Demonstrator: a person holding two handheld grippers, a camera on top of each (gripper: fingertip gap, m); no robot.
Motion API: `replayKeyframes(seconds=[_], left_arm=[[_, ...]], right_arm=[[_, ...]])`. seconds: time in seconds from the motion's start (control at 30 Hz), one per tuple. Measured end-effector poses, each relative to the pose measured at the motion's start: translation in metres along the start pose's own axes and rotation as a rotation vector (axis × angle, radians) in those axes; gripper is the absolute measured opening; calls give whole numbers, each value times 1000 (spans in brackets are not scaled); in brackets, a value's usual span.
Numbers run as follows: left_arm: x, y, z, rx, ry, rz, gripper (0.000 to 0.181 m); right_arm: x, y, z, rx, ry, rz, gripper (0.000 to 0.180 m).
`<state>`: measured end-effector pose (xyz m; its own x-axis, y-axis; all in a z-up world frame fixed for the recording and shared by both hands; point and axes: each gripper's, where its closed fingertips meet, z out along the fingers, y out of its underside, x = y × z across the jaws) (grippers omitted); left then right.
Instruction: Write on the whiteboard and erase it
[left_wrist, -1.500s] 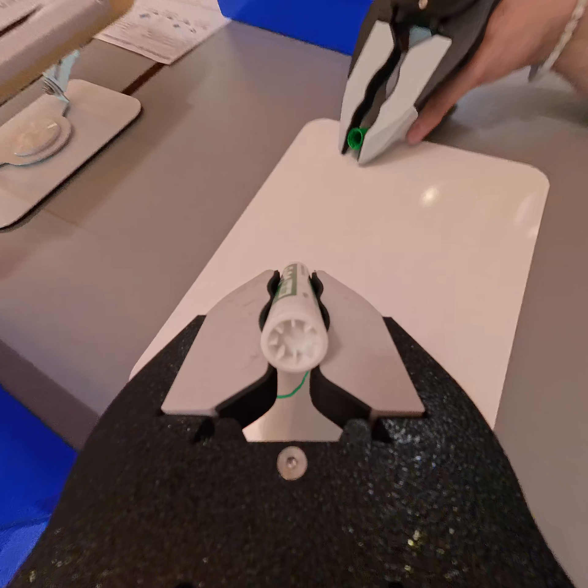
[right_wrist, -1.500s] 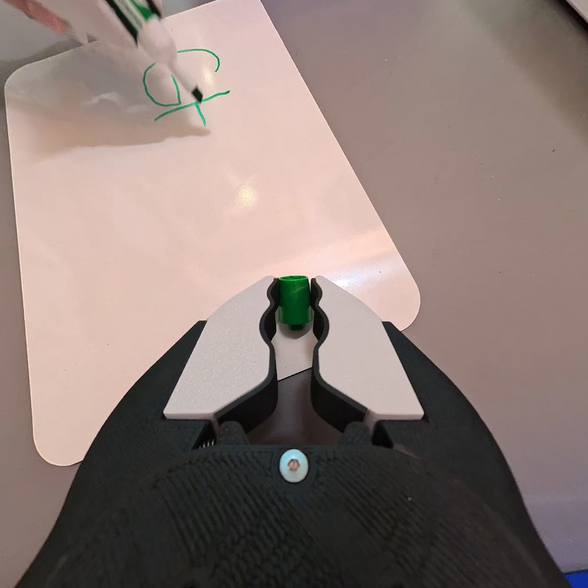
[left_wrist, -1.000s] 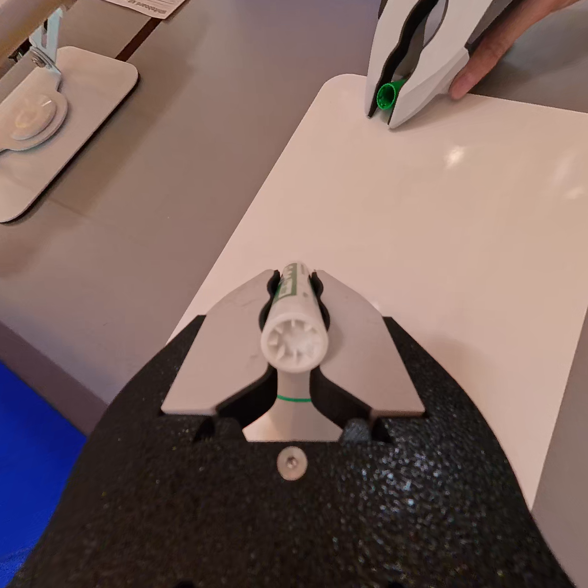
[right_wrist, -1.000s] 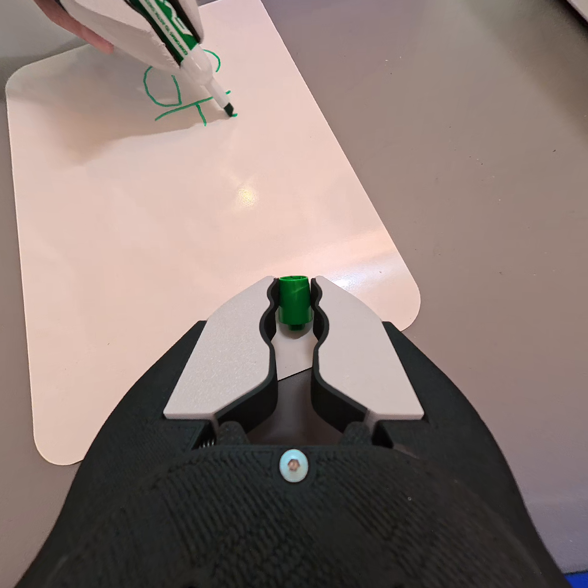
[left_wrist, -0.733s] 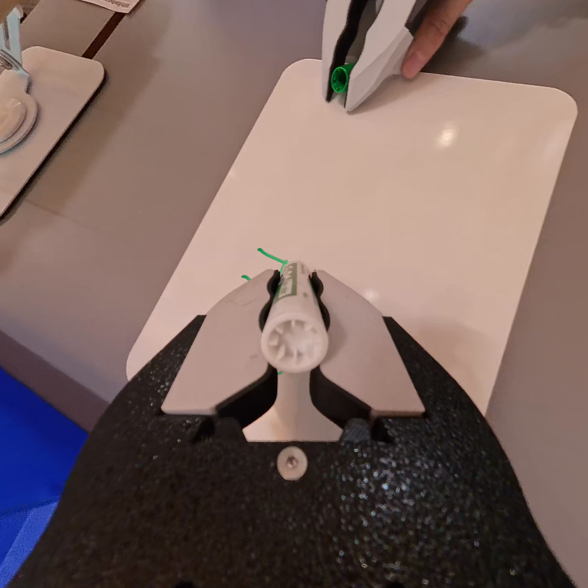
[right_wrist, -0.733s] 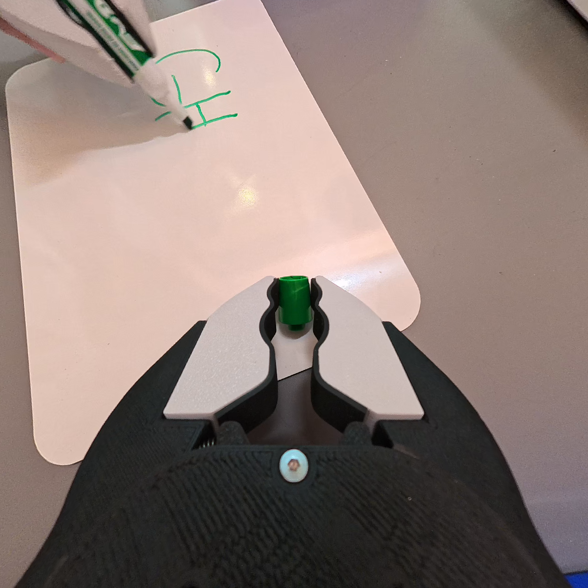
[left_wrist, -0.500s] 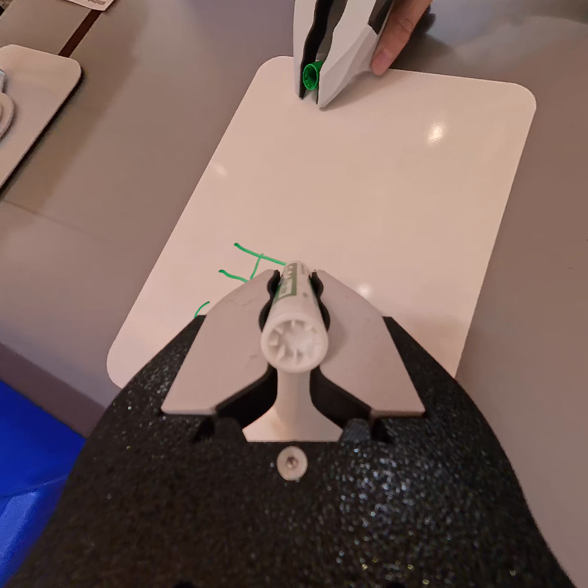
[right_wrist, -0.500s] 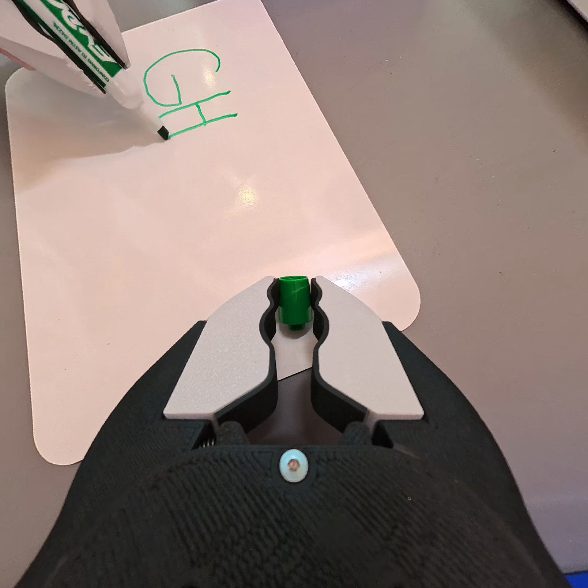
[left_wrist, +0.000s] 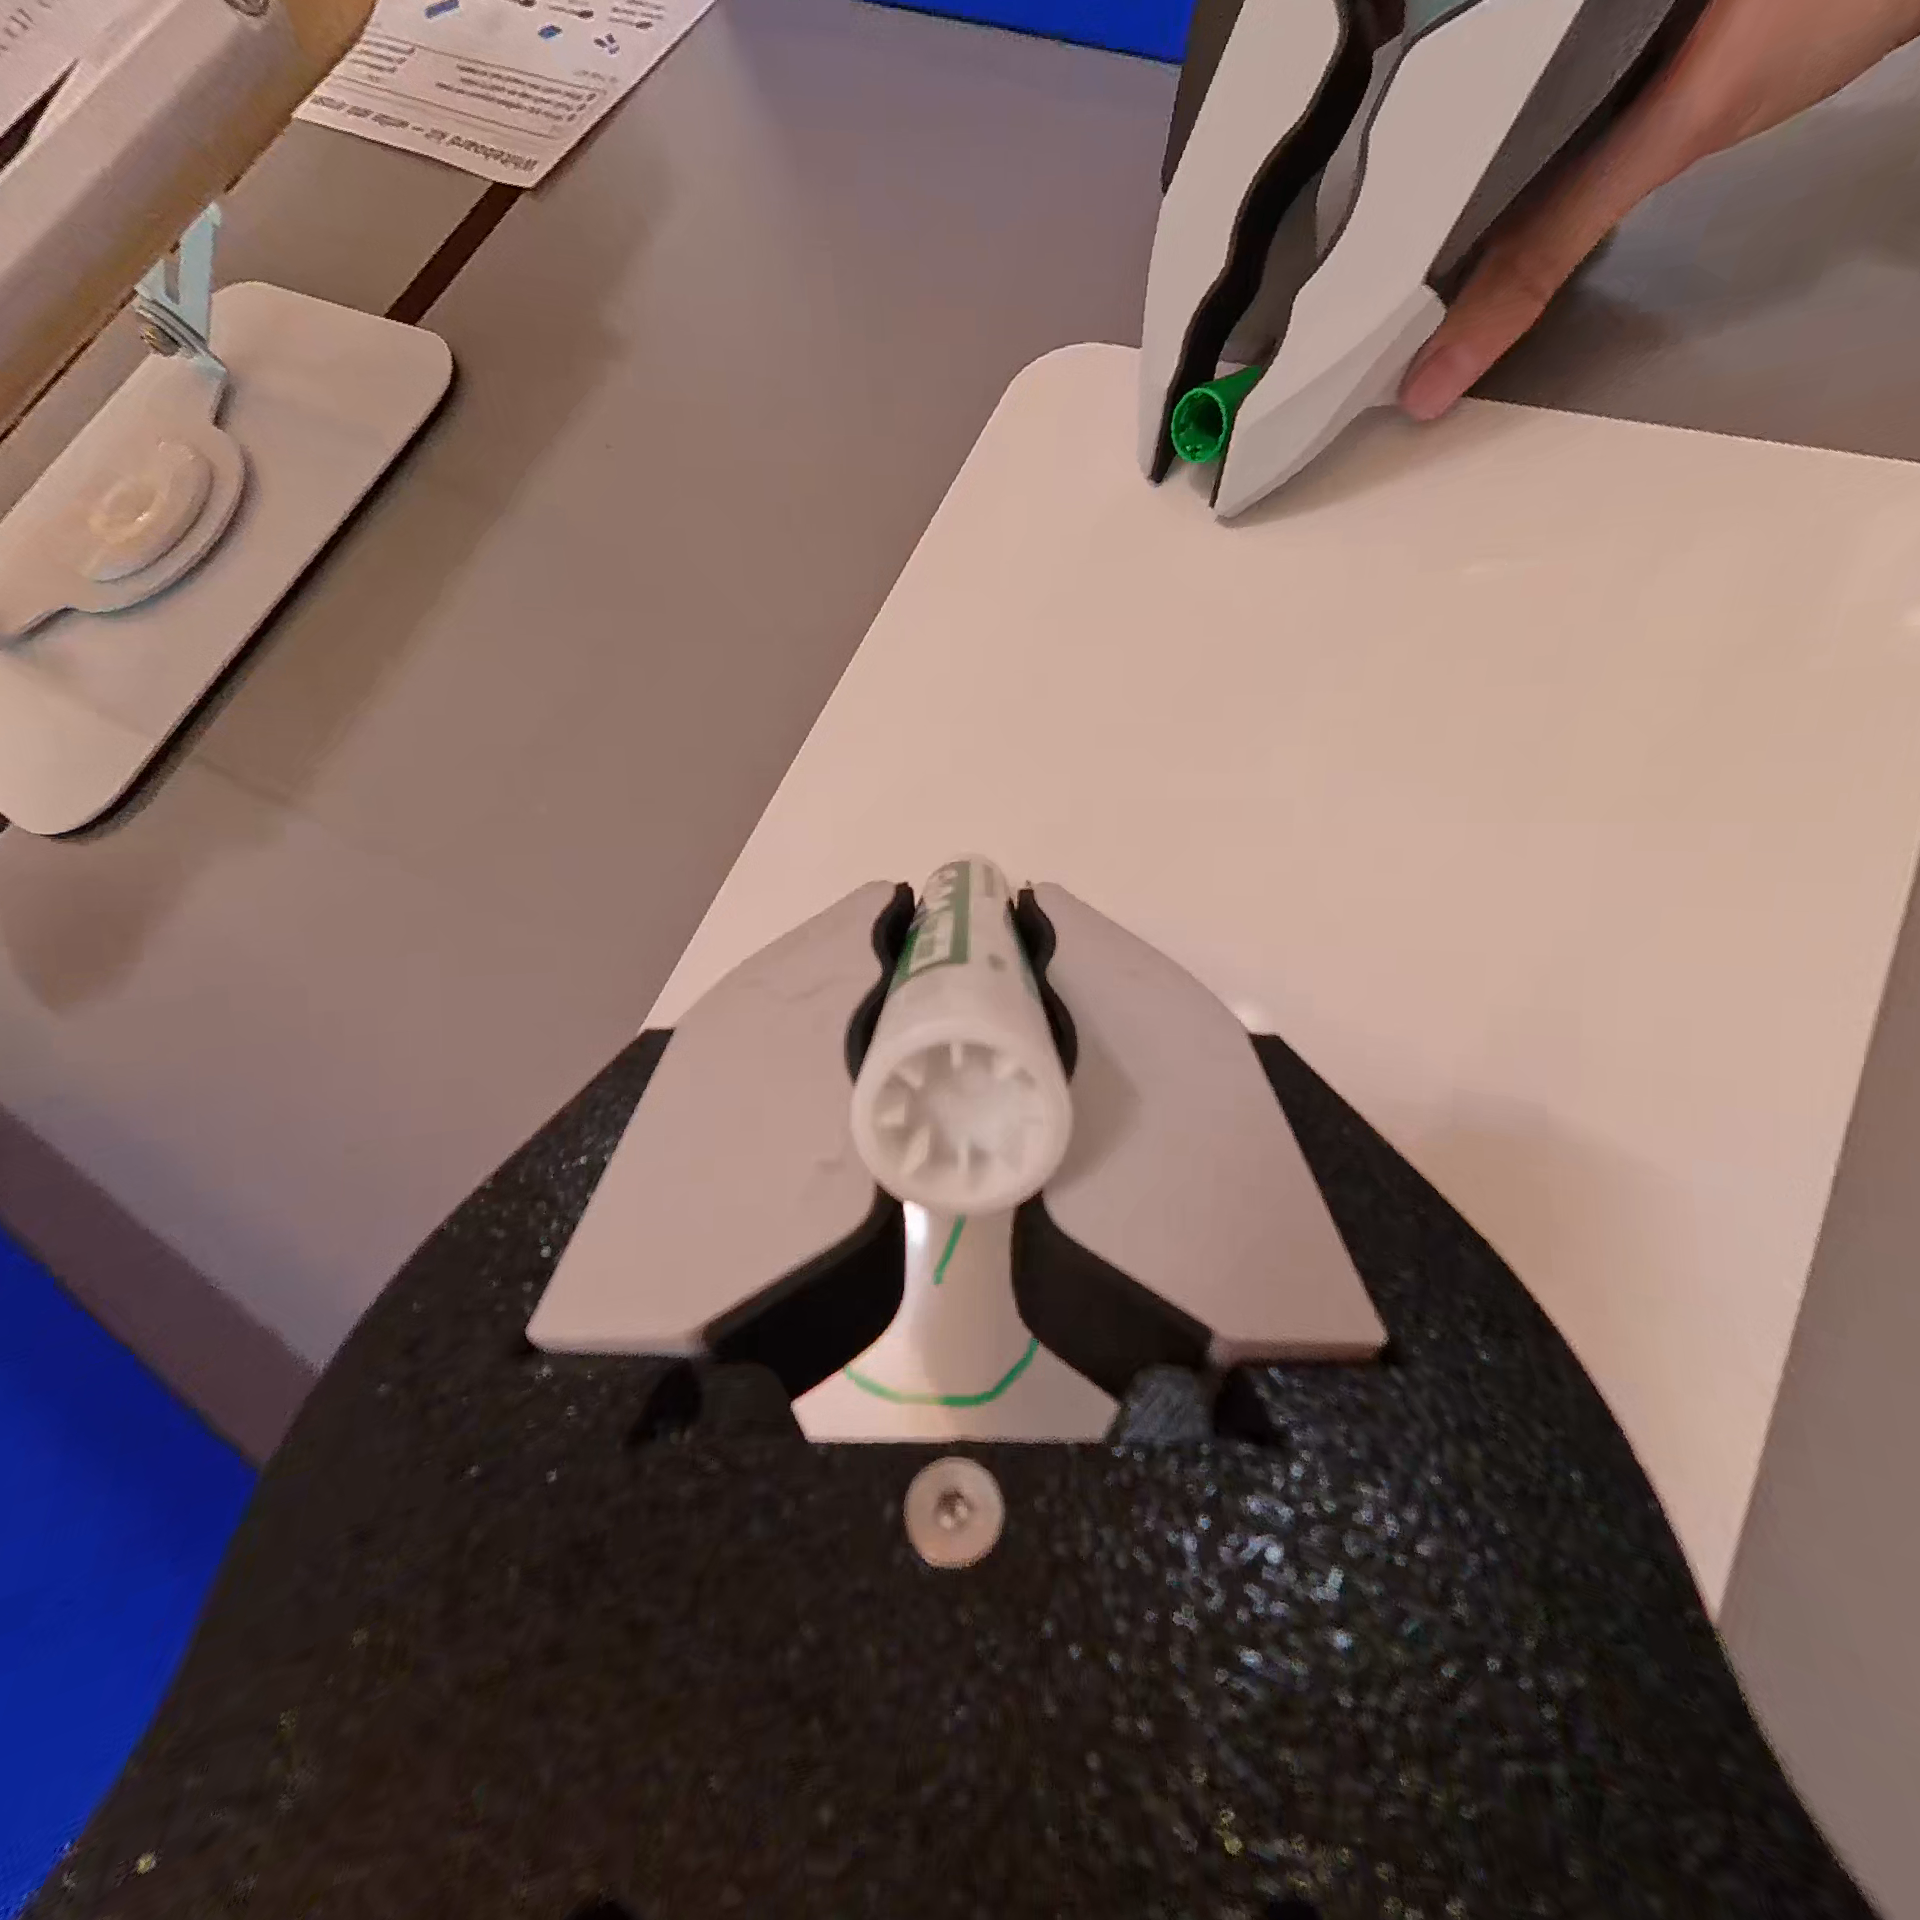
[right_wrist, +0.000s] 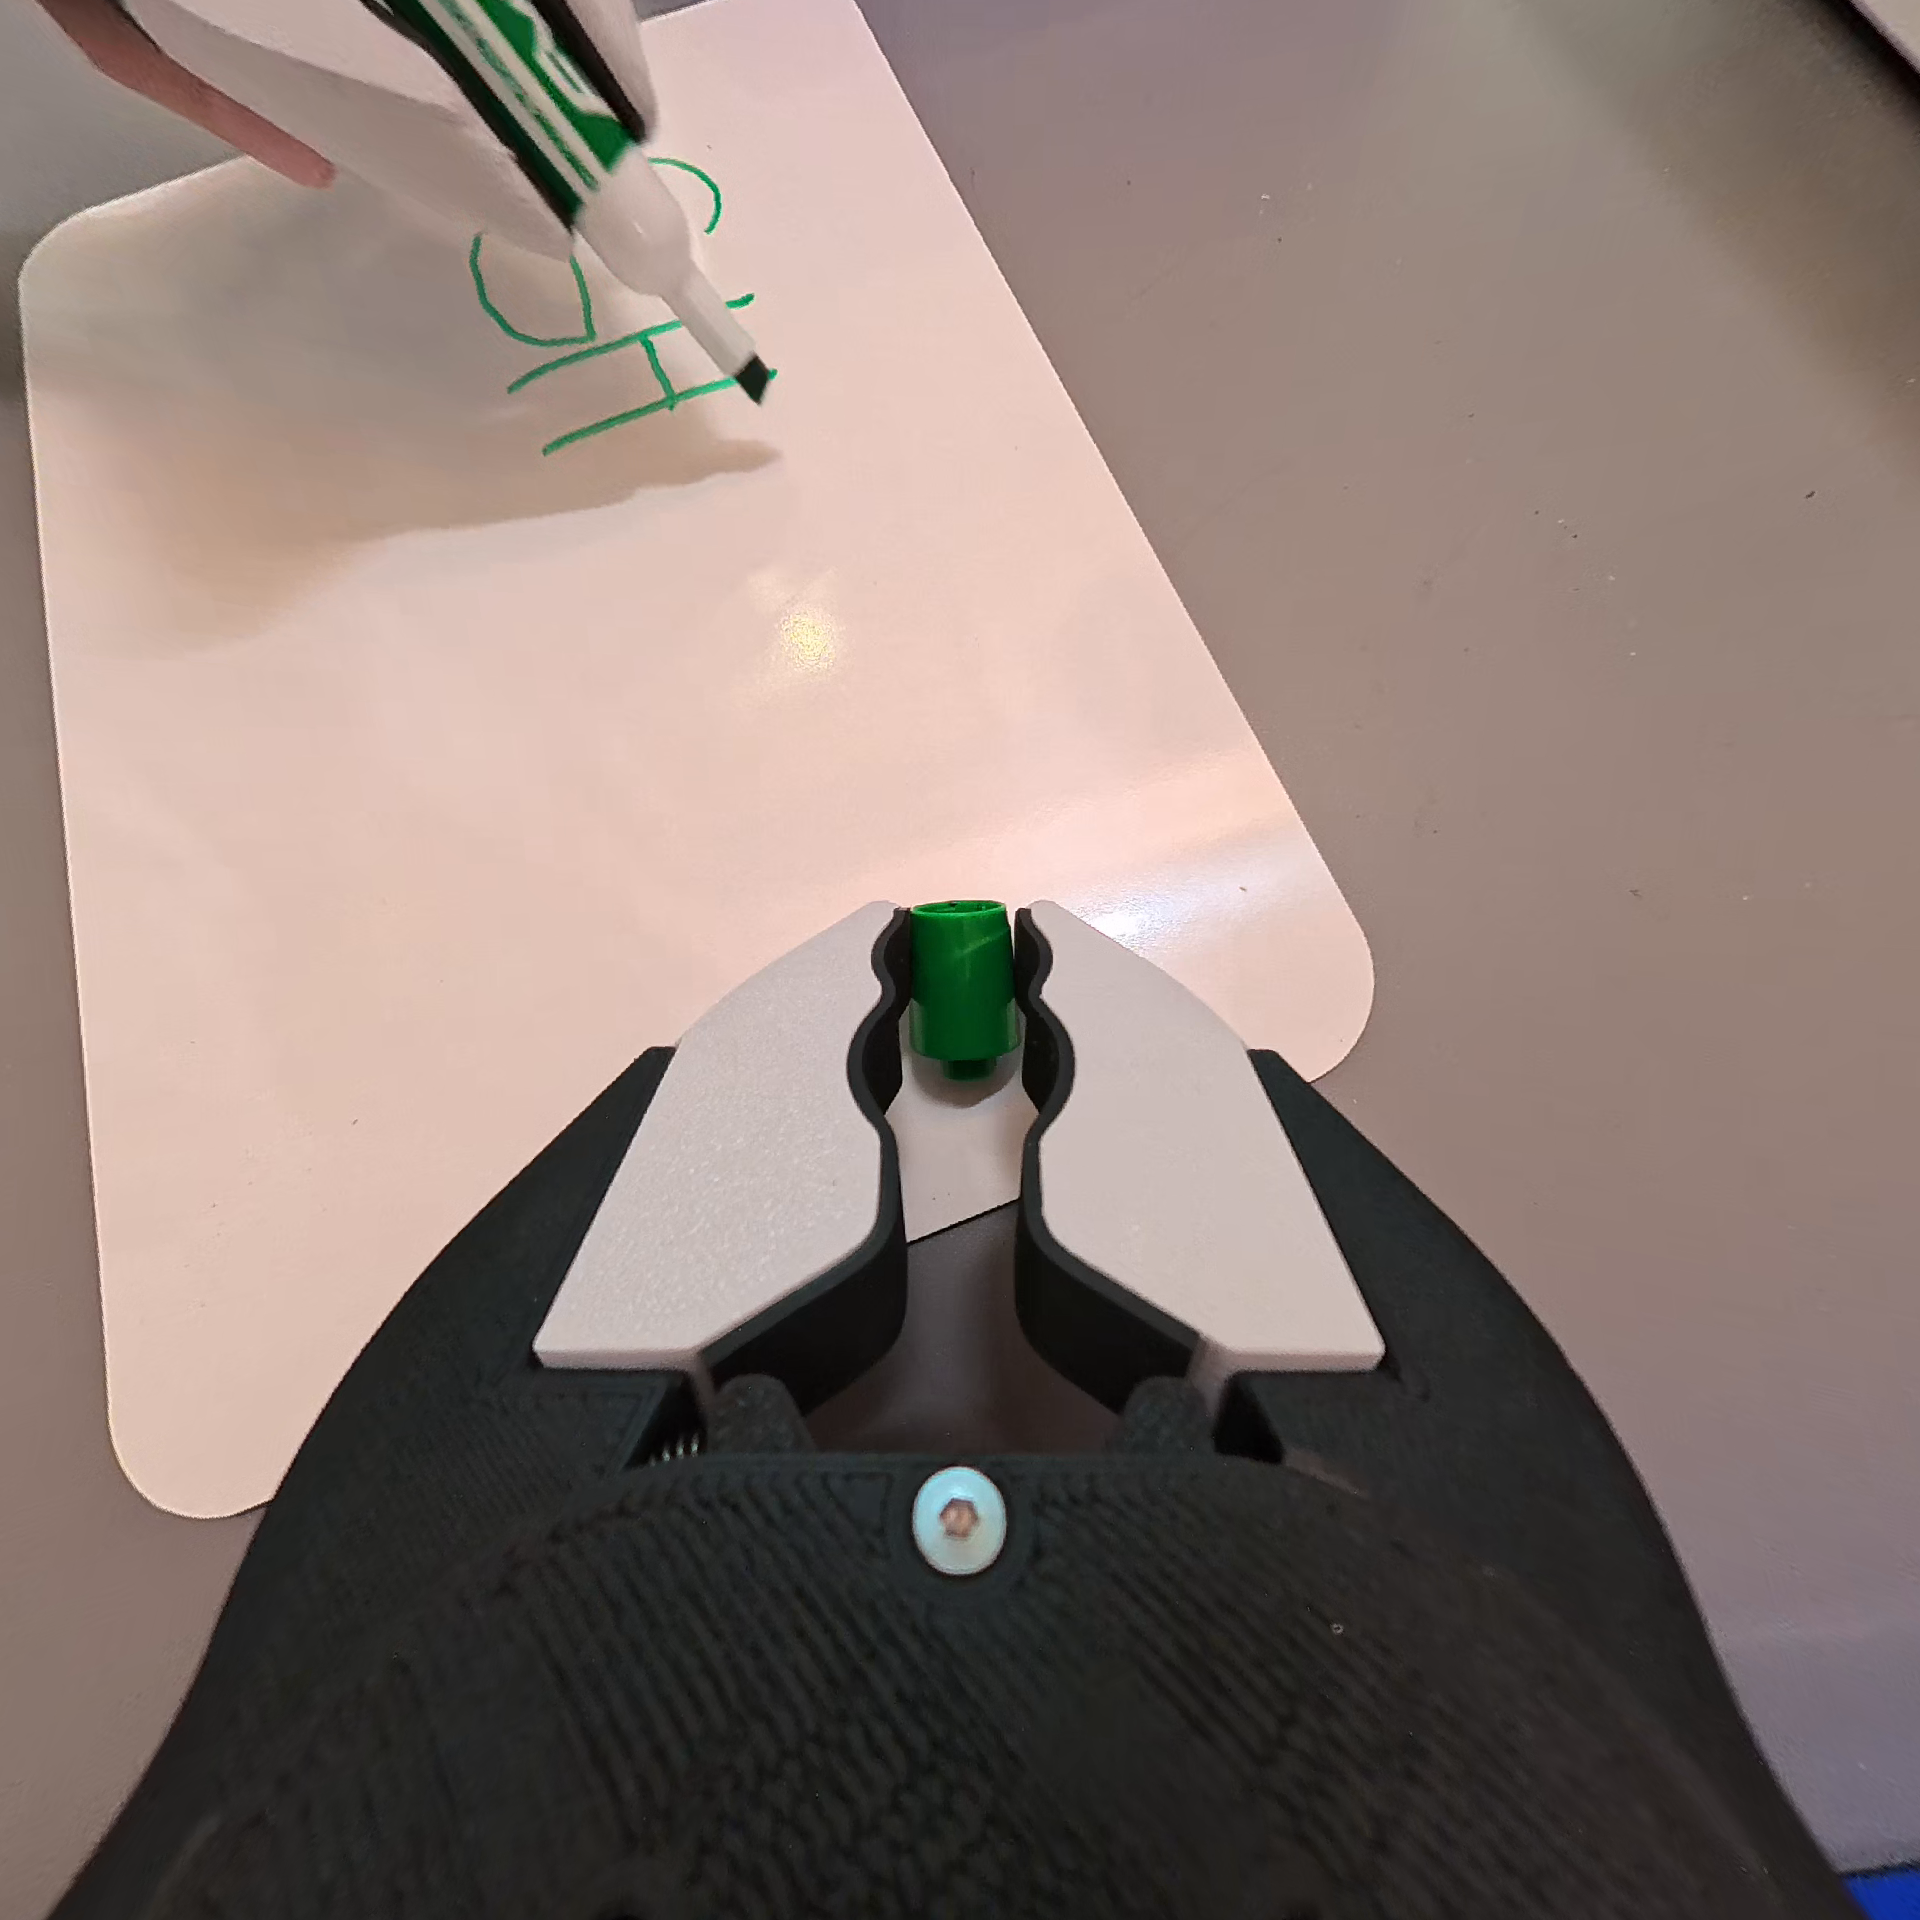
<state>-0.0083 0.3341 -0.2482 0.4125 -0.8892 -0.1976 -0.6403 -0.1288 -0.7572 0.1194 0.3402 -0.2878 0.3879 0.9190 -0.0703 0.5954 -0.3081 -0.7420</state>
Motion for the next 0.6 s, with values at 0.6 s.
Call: replayKeyframes(seconds=[0.6], left_arm=[[31, 14, -10, -64, 53, 68, 19]], right_arm=[[0, 0, 0, 0, -4, -2, 19]])
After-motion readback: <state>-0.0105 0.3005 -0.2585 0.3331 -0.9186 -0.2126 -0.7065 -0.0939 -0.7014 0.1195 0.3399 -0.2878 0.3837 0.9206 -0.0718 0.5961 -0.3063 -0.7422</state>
